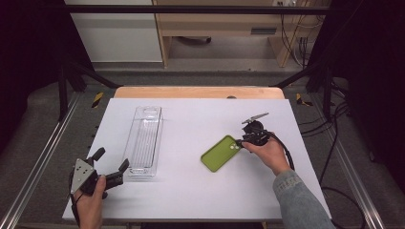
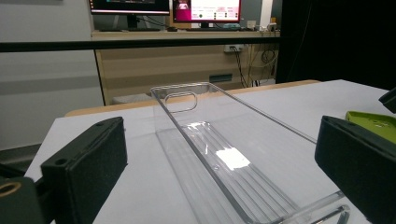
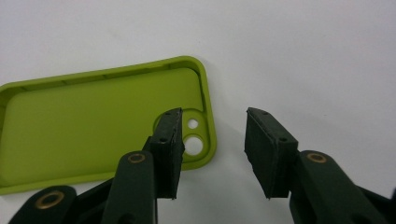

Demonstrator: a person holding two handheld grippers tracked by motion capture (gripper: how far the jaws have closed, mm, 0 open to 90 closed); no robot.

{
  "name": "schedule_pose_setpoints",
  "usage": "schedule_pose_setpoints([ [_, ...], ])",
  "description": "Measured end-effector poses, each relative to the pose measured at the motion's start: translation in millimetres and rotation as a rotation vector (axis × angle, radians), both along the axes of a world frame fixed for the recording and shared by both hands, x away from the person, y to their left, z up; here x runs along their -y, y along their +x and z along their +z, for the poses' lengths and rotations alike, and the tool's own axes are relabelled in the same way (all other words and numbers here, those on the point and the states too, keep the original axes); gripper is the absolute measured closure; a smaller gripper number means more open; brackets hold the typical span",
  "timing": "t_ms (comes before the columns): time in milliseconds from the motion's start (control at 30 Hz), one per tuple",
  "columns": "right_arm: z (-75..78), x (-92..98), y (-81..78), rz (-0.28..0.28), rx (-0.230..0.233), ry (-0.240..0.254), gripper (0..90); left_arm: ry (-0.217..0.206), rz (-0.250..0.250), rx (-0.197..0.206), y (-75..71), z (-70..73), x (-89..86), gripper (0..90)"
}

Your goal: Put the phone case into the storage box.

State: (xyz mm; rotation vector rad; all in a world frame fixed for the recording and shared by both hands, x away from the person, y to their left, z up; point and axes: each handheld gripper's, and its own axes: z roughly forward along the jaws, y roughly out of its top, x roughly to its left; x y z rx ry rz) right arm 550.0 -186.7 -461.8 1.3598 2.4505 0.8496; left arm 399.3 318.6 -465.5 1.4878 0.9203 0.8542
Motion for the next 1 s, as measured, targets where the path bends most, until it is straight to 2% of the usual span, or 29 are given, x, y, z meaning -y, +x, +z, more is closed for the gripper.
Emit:
schedule_pose_setpoints([
  [467,-9.4,-1.6,6.5,0.002,-0.024,0.021,68.6,0.003,-0.005,-0.004,0.7,-0.5,0.4,1.9],
  [1000,-14.9,-5.1,6.9,0.032,-0.042,0.0,73.4,0.009,-0.014,-0.008,0.7,-0.6,1.0,2.0],
])
